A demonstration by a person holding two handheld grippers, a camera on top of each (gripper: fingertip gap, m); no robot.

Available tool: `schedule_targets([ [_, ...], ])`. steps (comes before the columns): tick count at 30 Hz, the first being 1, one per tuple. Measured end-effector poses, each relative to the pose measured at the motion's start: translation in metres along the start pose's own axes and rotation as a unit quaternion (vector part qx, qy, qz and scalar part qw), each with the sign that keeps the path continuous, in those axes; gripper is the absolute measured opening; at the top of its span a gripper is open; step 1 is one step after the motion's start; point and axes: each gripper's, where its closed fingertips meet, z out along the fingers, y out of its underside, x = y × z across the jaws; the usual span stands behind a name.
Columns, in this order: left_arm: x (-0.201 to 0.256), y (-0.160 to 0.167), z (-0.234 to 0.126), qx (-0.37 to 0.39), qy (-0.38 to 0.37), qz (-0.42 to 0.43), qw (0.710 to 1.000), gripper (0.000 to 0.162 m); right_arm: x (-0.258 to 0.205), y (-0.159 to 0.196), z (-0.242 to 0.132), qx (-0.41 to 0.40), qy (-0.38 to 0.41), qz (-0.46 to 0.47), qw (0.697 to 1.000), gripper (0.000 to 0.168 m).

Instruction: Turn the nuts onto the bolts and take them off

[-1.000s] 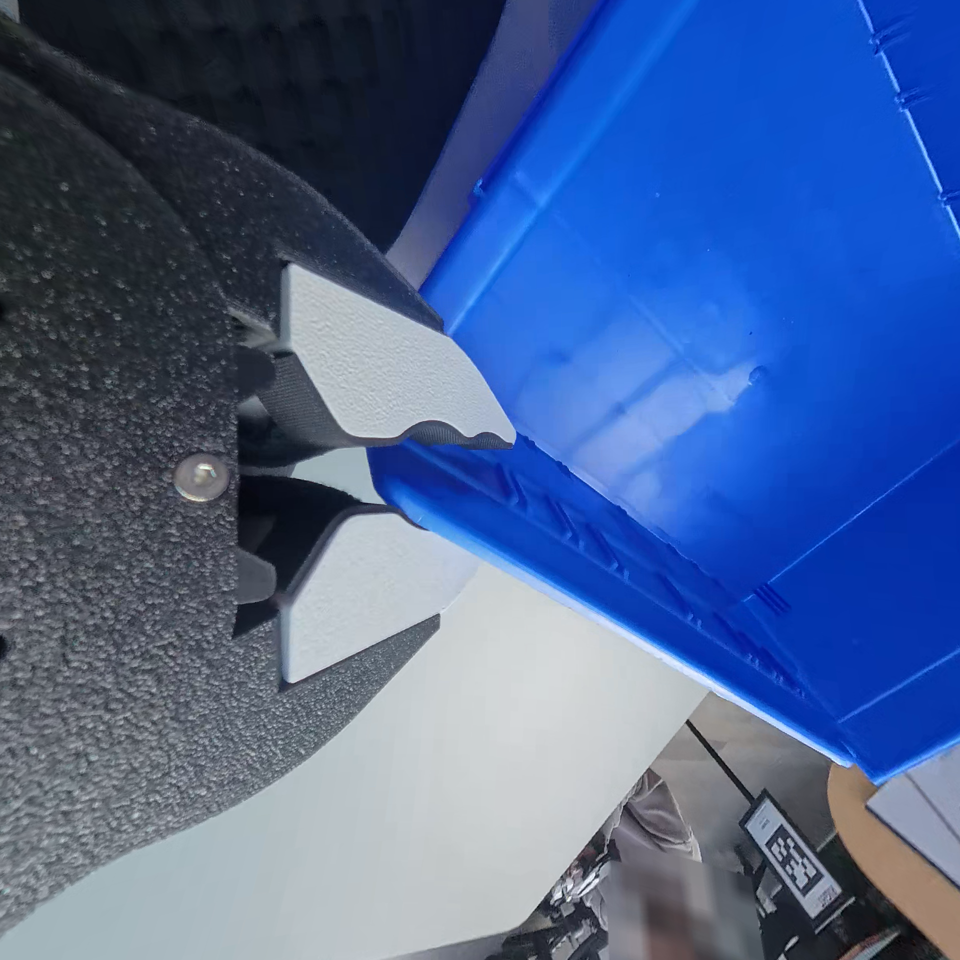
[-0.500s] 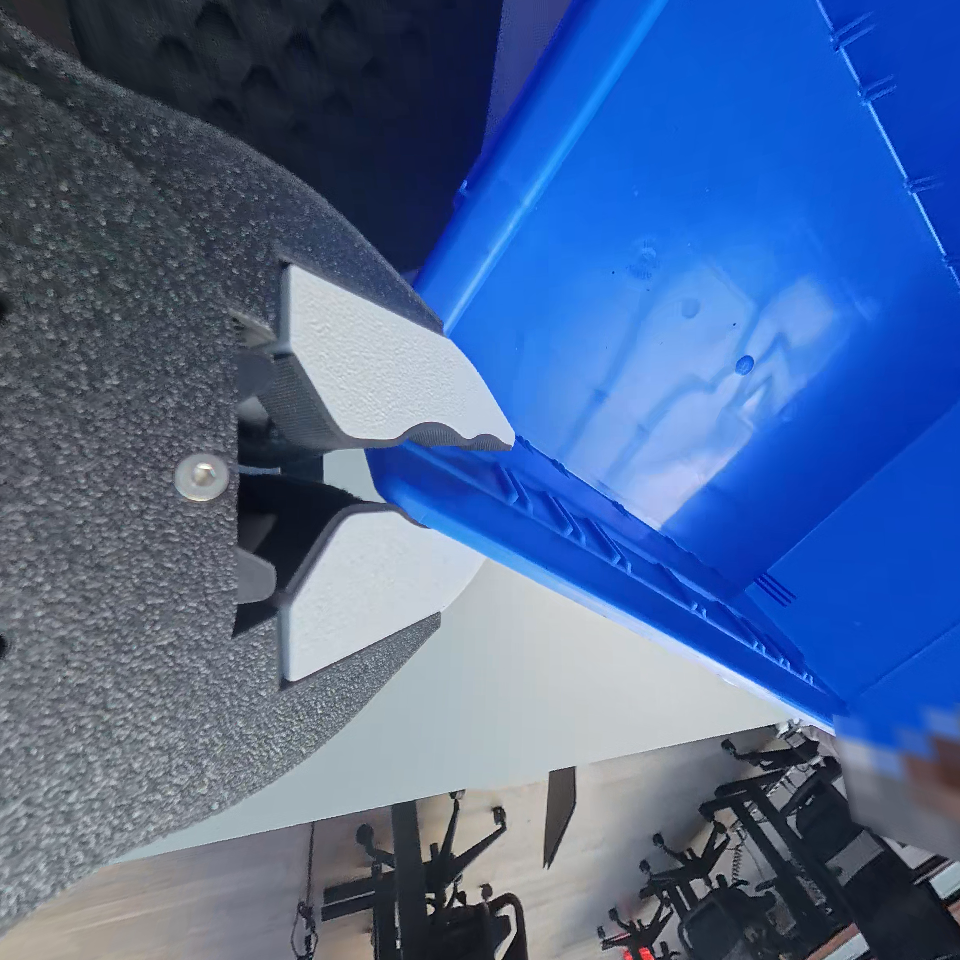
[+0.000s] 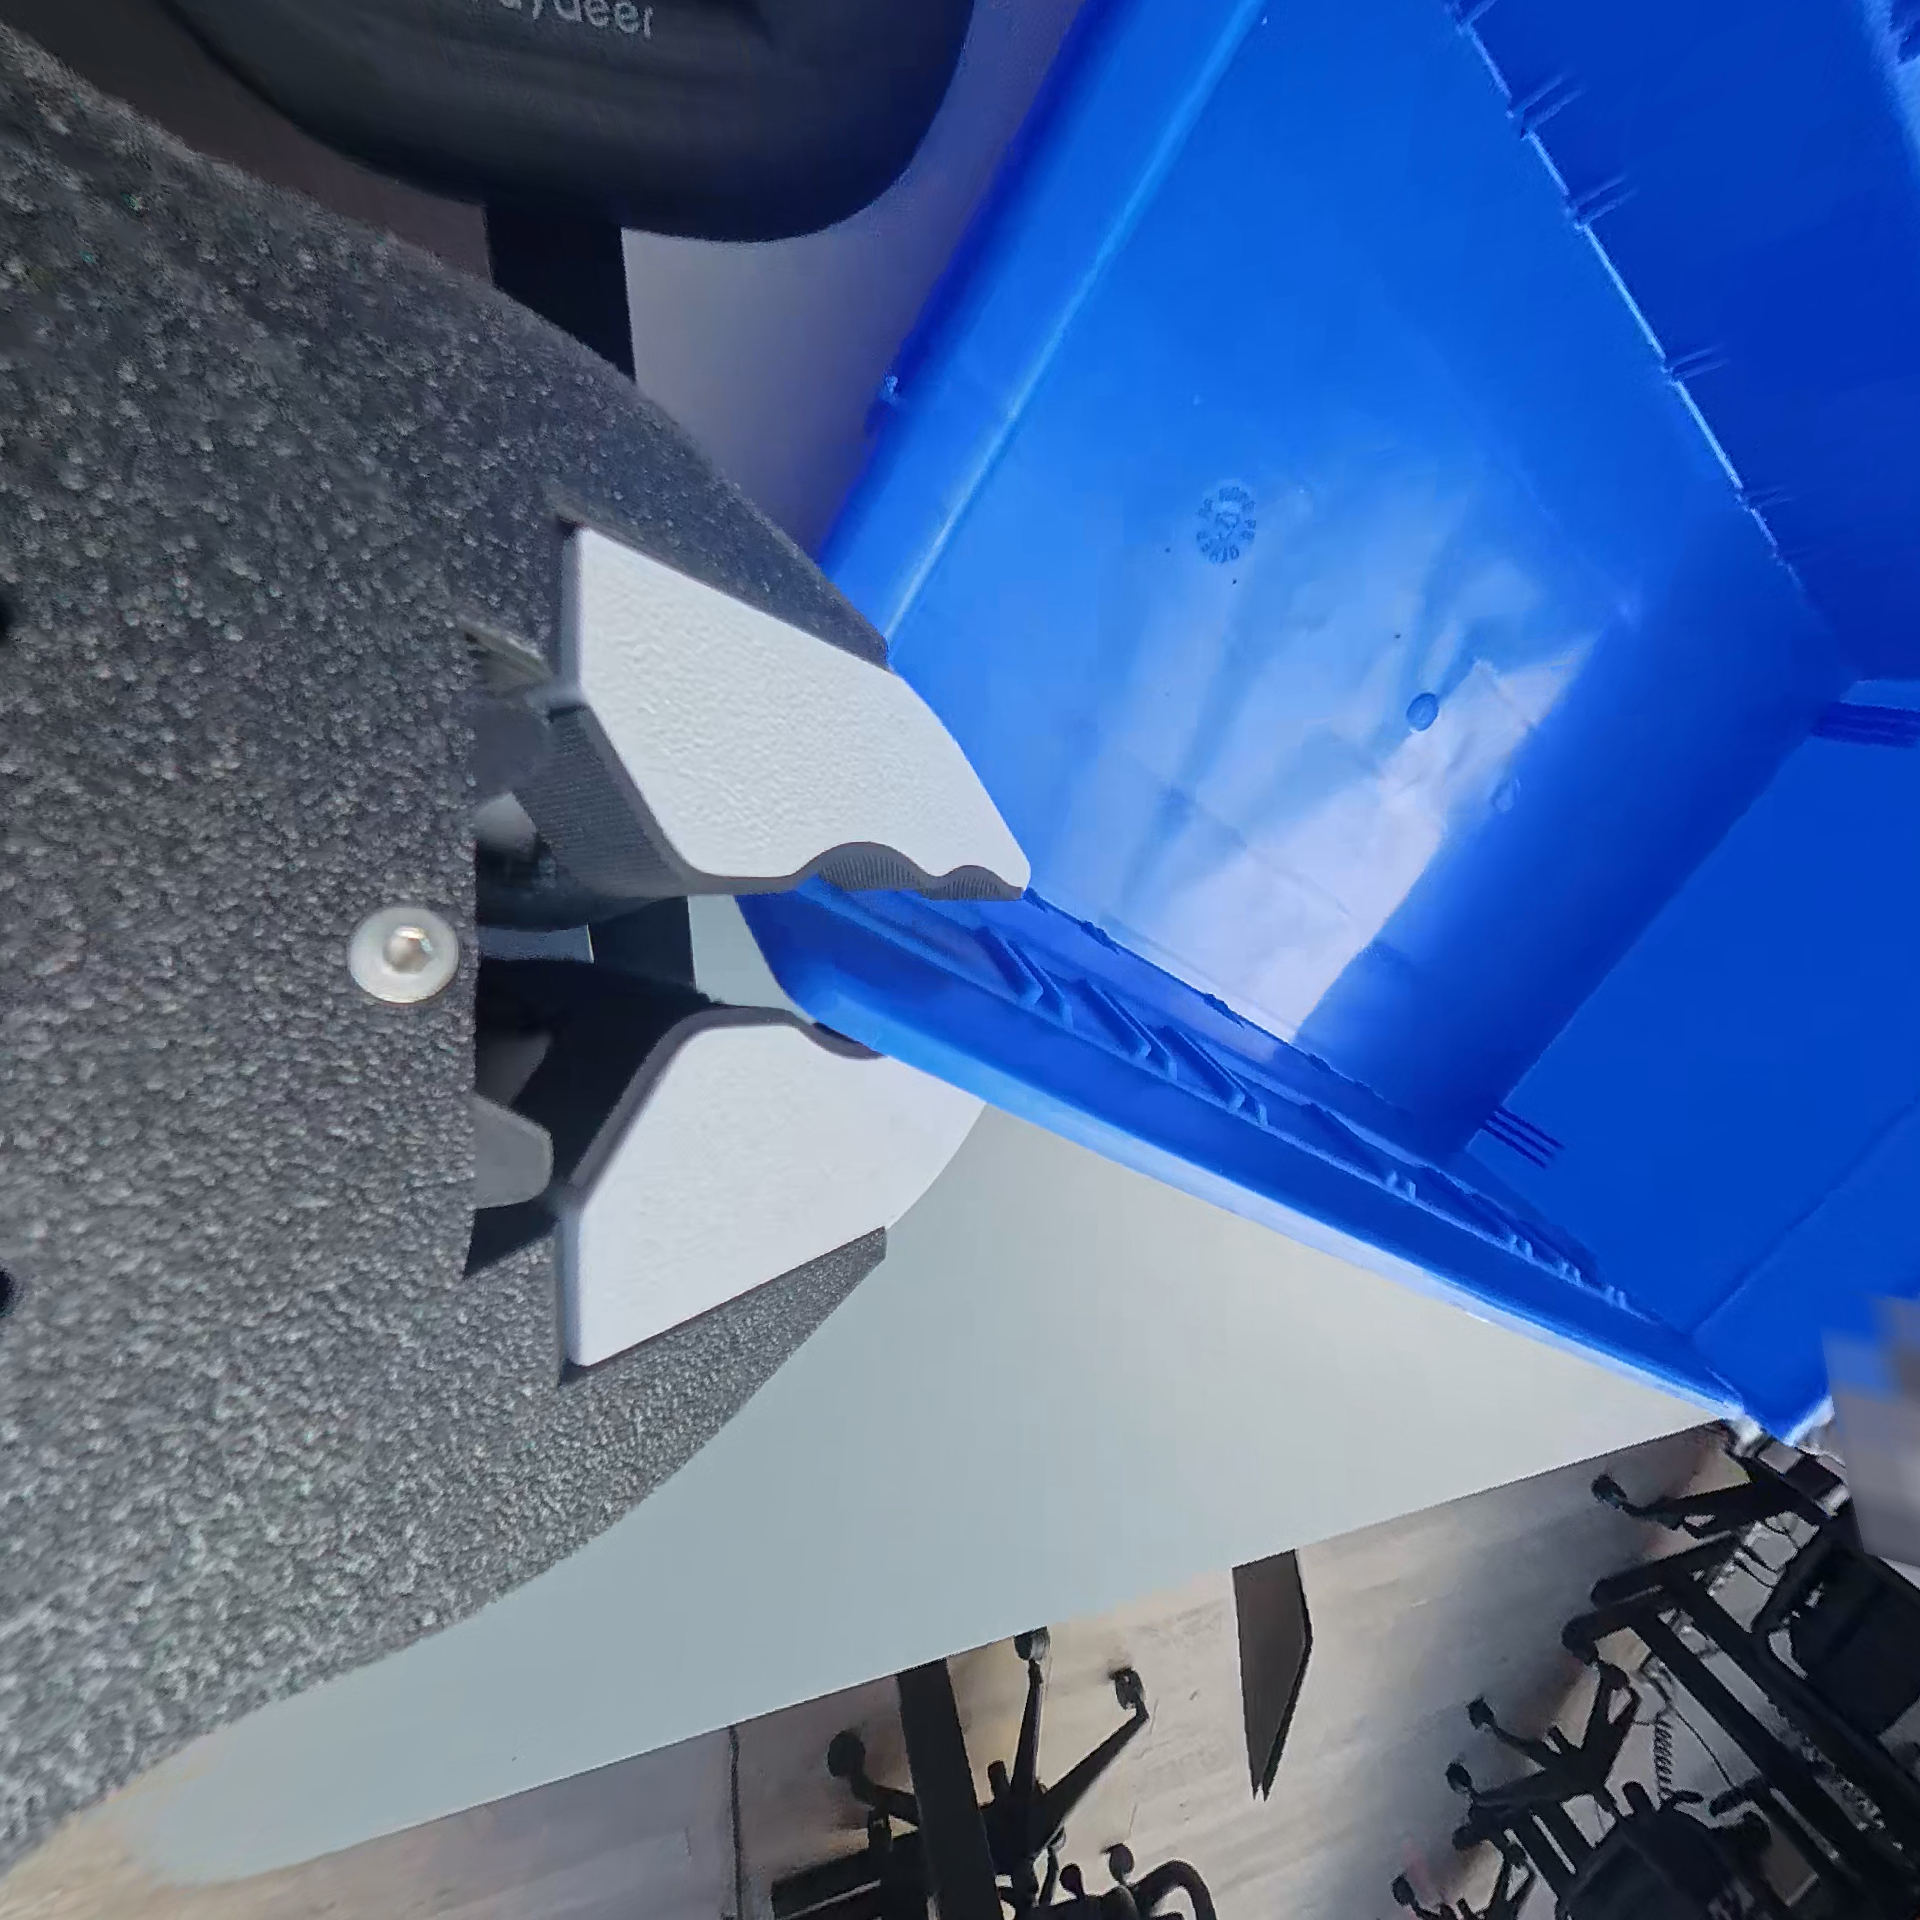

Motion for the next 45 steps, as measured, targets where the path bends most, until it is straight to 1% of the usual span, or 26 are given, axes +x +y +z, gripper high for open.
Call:
schedule_targets([
  [1,0.0,0.001,0.0,0.001,0.002,0.002,1.0,0.035,0.001,-0.002,0.0,0.02,0.004,0.002,1.0,0.025],
  [2,-0.001,0.0,-0.003,0.009,-0.002,0.006,1.0,0.04,0.004,-0.003,-0.001,0.033,0.012,0.007,0.999,0.043],
  [3,-0.004,-0.001,-0.007,0.018,-0.013,0.01,1.0,0.047,0.007,-0.001,-0.003,0.038,0.019,0.012,0.999,0.058],
  [5,-0.011,-0.005,-0.02,0.036,-0.027,0.008,0.999,0.061,0.012,0.003,-0.007,0.047,0.027,0.027,0.998,0.079],
  [7,-0.017,-0.008,-0.04,0.056,-0.024,-0.007,0.998,0.063,0.018,0.008,-0.017,0.059,0.031,0.043,0.997,0.088],
  [10,-0.026,-0.01,-0.076,0.096,-0.017,-0.034,0.995,0.067,0.033,0.004,-0.041,0.12,0.055,0.073,0.988,0.093],
  [11,-0.029,-0.01,-0.089,0.113,-0.016,-0.04,0.993,0.068,0.037,0.0,-0.05,0.15,0.064,0.08,0.983,0.094],
  [13,-0.039,-0.011,-0.116,0.148,-0.019,-0.054,0.987,0.069,0.043,-0.019,-0.074,0.239,0.073,0.087,0.964,0.099],
  [14,-0.045,-0.011,-0.131,0.166,-0.021,-0.06,0.984,0.07,0.04,-0.029,-0.085,0.274,0.056,0.104,0.955,0.098],
  [17,-0.068,-0.017,-0.176,0.217,-0.026,-0.086,0.972,0.07,0.017,-0.06,-0.112,0.331,-0.061,0.168,0.926,0.098],
  [19,-0.088,-0.021,-0.209,0.24,-0.044,-0.089,0.966,0.068,0.009,-0.098,-0.136,0.389,-0.122,0.182,0.895,0.088],
  [21,-0.11,-0.022,-0.242,0.258,-0.076,-0.084,0.959,0.067,0.001,-0.145,-0.162,0.438,-0.167,0.172,0.866,0.079],
  [23,-0.13,-0.018,-0.274,0.271,-0.11,-0.088,0.952,0.066,-0.01,-0.194,-0.193,0.491,-0.215,0.156,0.83,0.062],
  [25,-0.146,-0.013,-0.301,0.282,-0.14,-0.09,0.945,0.065,-0.016,-0.237,-0.223,0.536,-0.246,0.153,0.793,0.046],
  [26,-0.154,-0.01,-0.313,0.285,-0.157,-0.094,0.941,0.065,-0.021,-0.255,-0.235,0.553,-0.257,0.144,0.78,0.042],
  [27,-0.163,-0.006,-0.325,0.29,-0.176,-0.097,0.936,0.064,-0.025,-0.271,-0.242,0.559,-0.26,0.133,0.776,0.041],
  [29,-0.178,0.003,-0.346,0.296,-0.209,-0.104,0.926,0.063,-0.038,-0.292,-0.243,0.548,-0.252,0.099,0.792,0.044],
  [31,-0.192,0.015,-0.362,0.303,-0.229,-0.117,0.918,0.062,-0.053,-0.301,-0.232,0.515,-0.24,0.064,0.82,0.056],
  [32,-0.199,0.021,-0.369,0.305,-0.238,-0.126,0.913,0.061,-0.058,-0.301,-0.224,0.499,-0.232,0.052,0.833,0.061],
  [34,-0.21,0.032,-0.378,0.305,-0.256,-0.14,0.907,0.06,-0.064,-0.293,-0.206,0.467,-0.214,0.03,0.857,0.062],
  [36,-0.214,0.037,-0.381,0.307,-0.256,-0.146,0.905,0.058,-0.077,-0.284,-0.187,0.432,-0.226,0.014,0.873,0.063],
  [38,-0.216,0.037,-0.381,0.315,-0.242,-0.151,0.905,0.056,-0.098,-0.29,-0.179,0.421,-0.26,-0.005,0.869,0.052],
  [39,-0.216,0.035,-0.379,0.319,-0.236,-0.151,0.906,0.056,-0.108,-0.293,-0.178,0.427,-0.267,-0.019,0.864,0.048],
  [41,-0.214,0.032,-0.374,0.322,-0.229,-0.146,0.907,0.057,-0.129,-0.295,-0.172,0.419,-0.275,-0.045,0.864,0.041],
  [44,-0.211,0.029,-0.361,0.311,-0.215,-0.14,0.915,0.061,-0.17,-0.292,-0.163,0.392,-0.321,-0.076,0.859,0.038],
  [45,-0.21,0.029,-0.357,0.307,-0.213,-0.137,0.917,0.062,-0.179,-0.292,-0.159,0.389,-0.326,-0.082,0.858,0.035],
])
